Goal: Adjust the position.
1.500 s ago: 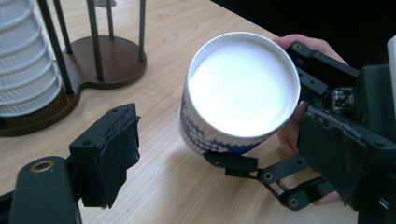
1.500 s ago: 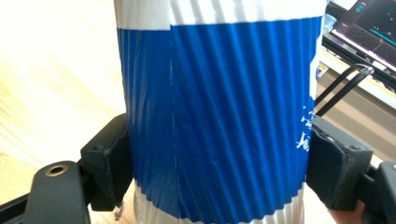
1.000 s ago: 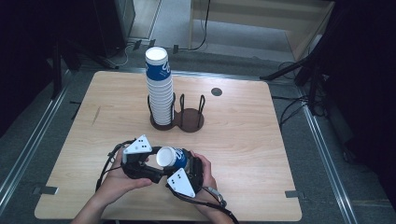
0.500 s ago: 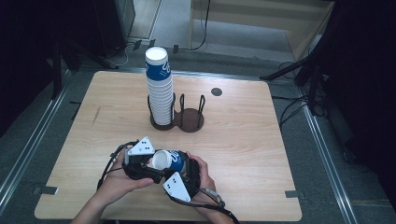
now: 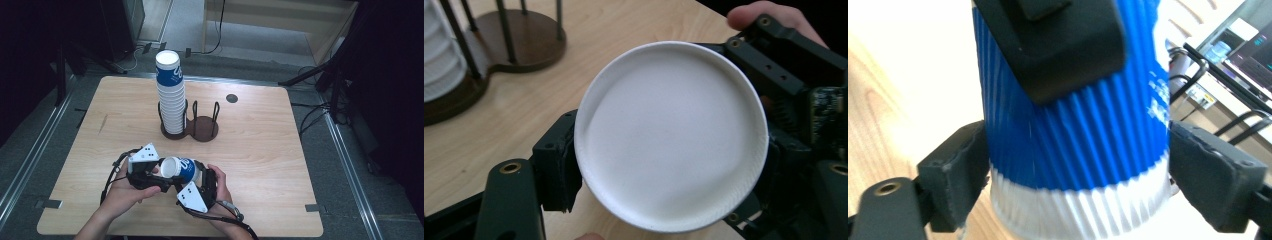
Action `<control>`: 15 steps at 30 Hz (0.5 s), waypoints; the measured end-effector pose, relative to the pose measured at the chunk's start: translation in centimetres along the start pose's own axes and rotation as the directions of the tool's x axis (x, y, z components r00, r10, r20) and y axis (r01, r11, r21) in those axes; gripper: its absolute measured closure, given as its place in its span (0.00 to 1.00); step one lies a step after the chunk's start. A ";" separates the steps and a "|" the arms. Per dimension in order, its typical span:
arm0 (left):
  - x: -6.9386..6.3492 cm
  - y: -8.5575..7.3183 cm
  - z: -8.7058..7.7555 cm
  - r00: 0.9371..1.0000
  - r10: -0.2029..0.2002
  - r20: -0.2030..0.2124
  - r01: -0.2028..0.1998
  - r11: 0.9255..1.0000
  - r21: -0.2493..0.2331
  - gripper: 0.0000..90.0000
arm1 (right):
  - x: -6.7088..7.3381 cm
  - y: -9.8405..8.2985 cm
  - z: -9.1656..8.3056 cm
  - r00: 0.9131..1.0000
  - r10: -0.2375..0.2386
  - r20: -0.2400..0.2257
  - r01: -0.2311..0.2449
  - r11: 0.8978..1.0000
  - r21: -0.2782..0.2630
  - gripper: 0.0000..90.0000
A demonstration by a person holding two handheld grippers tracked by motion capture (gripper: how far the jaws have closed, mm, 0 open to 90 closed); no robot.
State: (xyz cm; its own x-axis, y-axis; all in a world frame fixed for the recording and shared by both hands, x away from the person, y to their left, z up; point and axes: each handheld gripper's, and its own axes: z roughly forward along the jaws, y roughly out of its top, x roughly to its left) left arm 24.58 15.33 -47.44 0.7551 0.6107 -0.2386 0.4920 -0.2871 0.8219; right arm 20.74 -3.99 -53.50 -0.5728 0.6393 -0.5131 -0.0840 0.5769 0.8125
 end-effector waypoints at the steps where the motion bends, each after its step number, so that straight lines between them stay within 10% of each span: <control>1: 0.1 0.0 -0.1 1.000 -0.008 -0.005 0.008 1.000 -0.019 0.31 | -0.1 0.1 0.0 1.000 0.006 0.004 -0.006 1.000 0.001 0.12; 15: 1.8 -0.4 -1.8 0.994 -0.032 -0.107 0.010 0.980 -0.198 0.31 | -1.3 0.2 -0.3 0.997 0.078 0.013 -0.078 0.997 -0.012 0.09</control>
State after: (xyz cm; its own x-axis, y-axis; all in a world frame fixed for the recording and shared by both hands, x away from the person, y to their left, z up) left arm 24.97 17.89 -47.29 0.6884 0.6949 -0.2079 0.4041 -0.1294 0.9055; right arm 21.24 -4.83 -52.59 -0.5670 0.6887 -0.4518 -0.0486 0.5196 0.8530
